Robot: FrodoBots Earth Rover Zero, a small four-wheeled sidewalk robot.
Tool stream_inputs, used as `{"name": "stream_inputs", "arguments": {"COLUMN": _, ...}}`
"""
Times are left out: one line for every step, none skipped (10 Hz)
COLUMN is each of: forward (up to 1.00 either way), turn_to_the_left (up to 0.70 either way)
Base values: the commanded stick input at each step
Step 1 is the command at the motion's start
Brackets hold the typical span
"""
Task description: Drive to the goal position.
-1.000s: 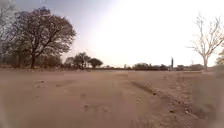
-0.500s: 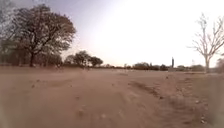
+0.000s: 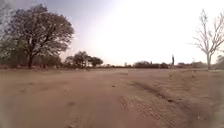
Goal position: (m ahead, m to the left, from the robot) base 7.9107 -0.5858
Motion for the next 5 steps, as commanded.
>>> {"name": "stream_inputs", "arguments": {"forward": 0.70, "turn_to_the_left": 0.00}}
{"name": "stream_inputs", "arguments": {"forward": 0.70, "turn_to_the_left": 0.00}}
{"name": "stream_inputs", "arguments": {"forward": 0.70, "turn_to_the_left": 0.00}}
{"name": "stream_inputs", "arguments": {"forward": 0.70, "turn_to_the_left": 0.00}}
{"name": "stream_inputs", "arguments": {"forward": 0.70, "turn_to_the_left": 0.00}}
